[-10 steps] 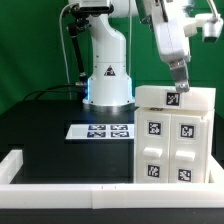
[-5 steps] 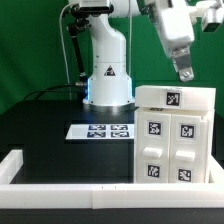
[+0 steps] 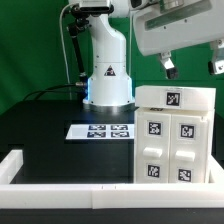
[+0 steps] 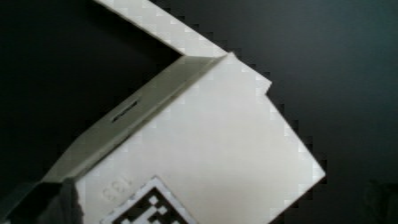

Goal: Assemble cabinet

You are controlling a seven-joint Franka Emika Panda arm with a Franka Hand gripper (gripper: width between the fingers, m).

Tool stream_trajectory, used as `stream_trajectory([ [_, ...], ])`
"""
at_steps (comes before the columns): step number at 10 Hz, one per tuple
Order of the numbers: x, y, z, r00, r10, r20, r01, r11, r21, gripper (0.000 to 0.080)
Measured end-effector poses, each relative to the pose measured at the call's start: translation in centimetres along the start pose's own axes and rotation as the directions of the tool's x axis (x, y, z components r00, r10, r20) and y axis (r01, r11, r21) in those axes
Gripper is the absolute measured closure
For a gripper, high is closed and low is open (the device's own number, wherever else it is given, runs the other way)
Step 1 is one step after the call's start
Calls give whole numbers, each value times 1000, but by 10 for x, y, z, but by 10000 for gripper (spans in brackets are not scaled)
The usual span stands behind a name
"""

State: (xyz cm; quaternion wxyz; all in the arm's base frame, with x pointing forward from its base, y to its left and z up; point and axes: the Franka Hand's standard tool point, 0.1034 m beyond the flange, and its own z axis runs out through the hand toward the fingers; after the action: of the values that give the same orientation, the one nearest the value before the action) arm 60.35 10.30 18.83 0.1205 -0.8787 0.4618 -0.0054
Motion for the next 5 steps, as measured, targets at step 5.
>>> stream_trajectory([
  [5, 3, 4, 1, 819, -573, -13, 572, 819, -58, 2],
])
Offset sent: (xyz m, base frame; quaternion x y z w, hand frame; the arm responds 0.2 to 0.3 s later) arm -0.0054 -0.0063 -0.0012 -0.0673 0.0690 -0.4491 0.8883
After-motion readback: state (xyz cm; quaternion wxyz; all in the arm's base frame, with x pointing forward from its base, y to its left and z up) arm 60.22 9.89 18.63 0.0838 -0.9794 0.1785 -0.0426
